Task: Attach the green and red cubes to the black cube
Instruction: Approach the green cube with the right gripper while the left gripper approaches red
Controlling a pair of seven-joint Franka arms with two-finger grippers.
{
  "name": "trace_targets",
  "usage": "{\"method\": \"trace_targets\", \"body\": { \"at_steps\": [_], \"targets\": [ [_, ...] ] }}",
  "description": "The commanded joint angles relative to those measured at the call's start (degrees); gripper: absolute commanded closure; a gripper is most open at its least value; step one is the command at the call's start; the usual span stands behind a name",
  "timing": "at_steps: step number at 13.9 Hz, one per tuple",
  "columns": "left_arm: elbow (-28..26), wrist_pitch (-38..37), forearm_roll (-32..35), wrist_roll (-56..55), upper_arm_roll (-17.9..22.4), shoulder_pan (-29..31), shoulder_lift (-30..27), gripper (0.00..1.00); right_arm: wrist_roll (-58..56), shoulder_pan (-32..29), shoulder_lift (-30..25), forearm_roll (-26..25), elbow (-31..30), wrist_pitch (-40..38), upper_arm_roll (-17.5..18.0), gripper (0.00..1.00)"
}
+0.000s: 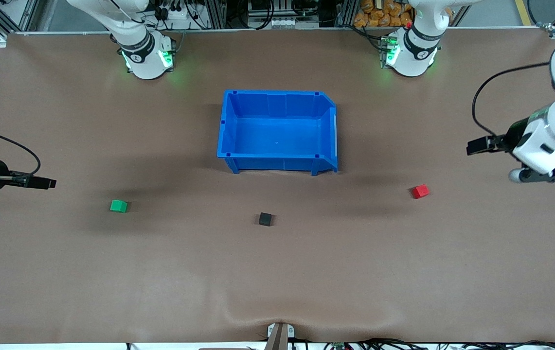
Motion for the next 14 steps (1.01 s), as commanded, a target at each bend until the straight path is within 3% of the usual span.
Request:
{"method": "trace_targets", "body": {
  "at_steps": [1, 9, 14],
  "targets": [
    [0.34, 1.62, 0.80, -0.65, -0.43, 0.52, 2.26, 0.00, 0.64, 0.06, 0.36, 0.98, 1.44, -0.66, -0.18, 0.00],
    [-3.35, 10.58, 0.80, -4.34, -0.52, 0.08, 8.94, 0.00, 0.64, 3.31, 0.27, 3.08, 1.18, -1.45, -0.09, 0.00],
    [-7.13, 11.90, -1.58, -5.65, -0.52, 0.17, 9.03, 0.00, 0.64, 3.41, 1.23, 5.90, 1.18, -1.45, -0.09, 0.00]
  ]
}}
